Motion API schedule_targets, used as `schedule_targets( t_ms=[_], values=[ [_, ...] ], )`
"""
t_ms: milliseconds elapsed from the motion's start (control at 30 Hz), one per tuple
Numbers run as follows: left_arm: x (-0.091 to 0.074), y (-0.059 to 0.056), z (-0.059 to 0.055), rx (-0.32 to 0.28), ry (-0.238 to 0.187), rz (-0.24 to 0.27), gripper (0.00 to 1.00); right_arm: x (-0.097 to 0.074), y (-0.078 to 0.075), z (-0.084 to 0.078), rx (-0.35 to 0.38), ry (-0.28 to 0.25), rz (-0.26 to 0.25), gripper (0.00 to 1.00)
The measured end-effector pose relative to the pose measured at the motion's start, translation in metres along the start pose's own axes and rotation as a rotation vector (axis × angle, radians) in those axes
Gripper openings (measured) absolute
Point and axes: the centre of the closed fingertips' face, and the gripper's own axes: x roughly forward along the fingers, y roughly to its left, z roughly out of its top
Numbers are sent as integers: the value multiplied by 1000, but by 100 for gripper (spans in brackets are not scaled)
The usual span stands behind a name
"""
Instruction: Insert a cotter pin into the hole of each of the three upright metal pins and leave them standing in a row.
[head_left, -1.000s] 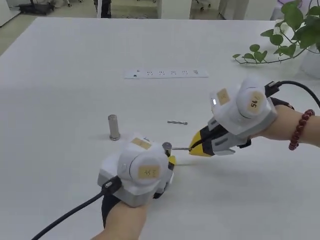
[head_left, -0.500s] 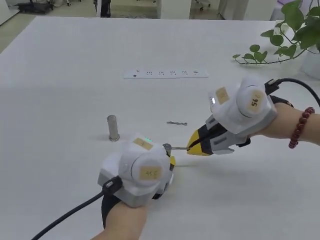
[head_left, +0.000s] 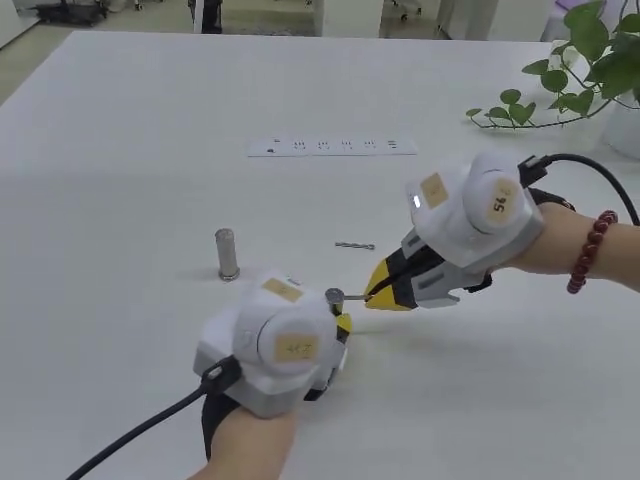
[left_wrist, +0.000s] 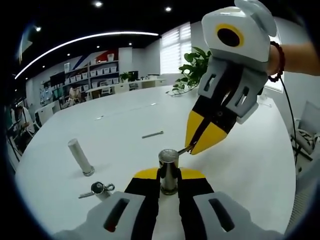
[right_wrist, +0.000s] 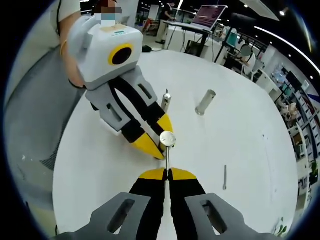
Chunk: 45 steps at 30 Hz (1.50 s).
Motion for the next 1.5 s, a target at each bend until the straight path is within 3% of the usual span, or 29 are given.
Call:
schedule_targets(
  t_ms=[967,1133,1500],
  values=[
    [1,0,0,-20,-13,-9,11,11,-2,14,60,20,31,4],
    [1,0,0,-15,-10,-11,12,11,0,7,74,35,28,13],
    [0,-1,-4,-21,13,-19,13,3,2,8,104,7,20,8]
  ],
)
